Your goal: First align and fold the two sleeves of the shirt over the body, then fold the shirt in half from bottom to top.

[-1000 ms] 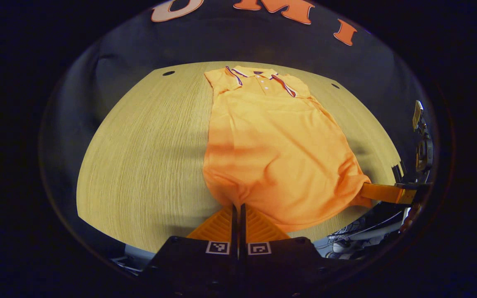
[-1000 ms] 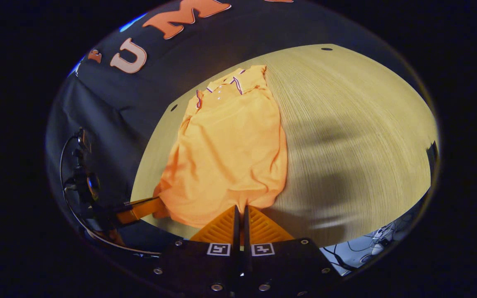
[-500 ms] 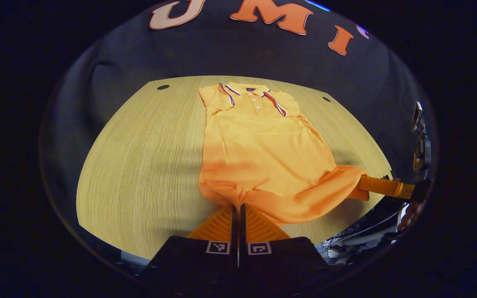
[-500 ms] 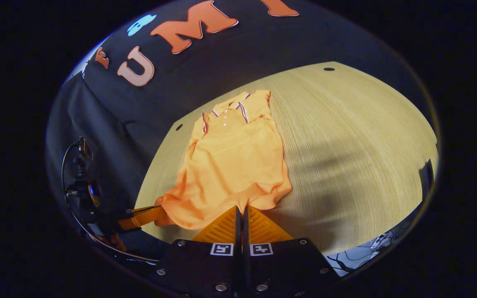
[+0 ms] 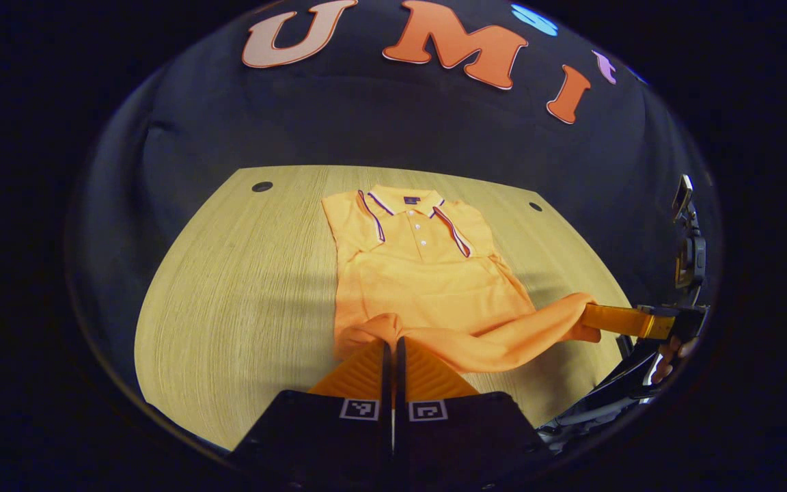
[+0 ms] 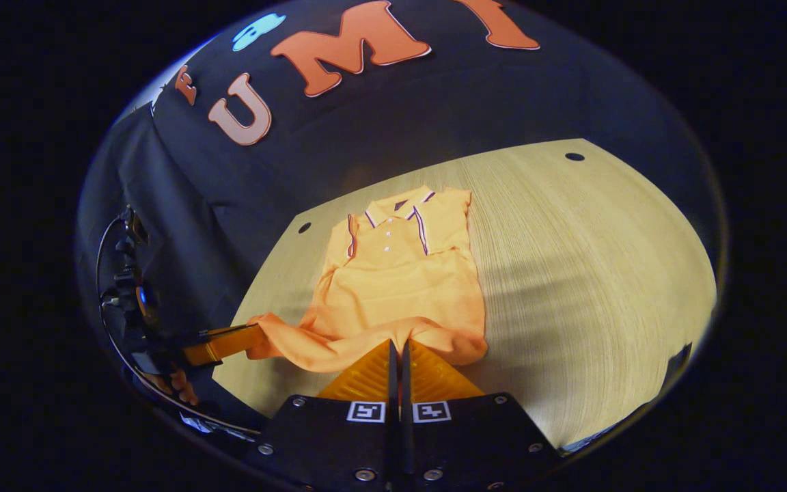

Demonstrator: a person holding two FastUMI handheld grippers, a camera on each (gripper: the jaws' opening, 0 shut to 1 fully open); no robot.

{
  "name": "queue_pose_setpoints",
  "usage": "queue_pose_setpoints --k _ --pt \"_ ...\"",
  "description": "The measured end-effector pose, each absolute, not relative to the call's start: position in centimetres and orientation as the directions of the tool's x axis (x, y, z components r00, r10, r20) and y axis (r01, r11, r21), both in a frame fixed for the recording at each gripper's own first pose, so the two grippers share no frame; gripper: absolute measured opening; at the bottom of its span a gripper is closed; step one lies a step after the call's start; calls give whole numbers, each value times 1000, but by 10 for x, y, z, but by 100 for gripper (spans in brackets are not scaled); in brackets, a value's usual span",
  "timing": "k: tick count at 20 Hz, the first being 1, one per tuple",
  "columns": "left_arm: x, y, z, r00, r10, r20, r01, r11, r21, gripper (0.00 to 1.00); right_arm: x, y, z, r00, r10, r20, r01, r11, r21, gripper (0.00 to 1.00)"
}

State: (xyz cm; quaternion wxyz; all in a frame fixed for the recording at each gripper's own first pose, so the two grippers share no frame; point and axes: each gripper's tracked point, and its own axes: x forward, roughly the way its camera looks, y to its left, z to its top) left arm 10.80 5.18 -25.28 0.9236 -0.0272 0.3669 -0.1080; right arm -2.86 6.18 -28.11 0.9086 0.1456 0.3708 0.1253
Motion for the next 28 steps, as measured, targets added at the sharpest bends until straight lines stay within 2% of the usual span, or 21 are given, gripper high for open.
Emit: queue_pose_setpoints --k 7,15,20,24,28 --pt "195 54 -223 727 -253 -638 232 965 -119 1 43 59 -264 719 287 -633 -84 940 331 1" --pt "286 59 -219 715 -280 -640 247 958 -143 1 133 63 -254 725 246 -644 -52 951 304 1" --pt "348 70 -240 683 -285 -672 221 958 -182 1 199 66 -264 713 210 -669 -44 966 256 1" --pt "391 72 -262 633 -304 -712 204 953 -225 1 241 64 -287 669 181 -720 -5 971 239 0" --pt "430 78 -278 611 -276 -742 200 961 -192 1 277 52 -288 655 146 -742 46 972 232 2"
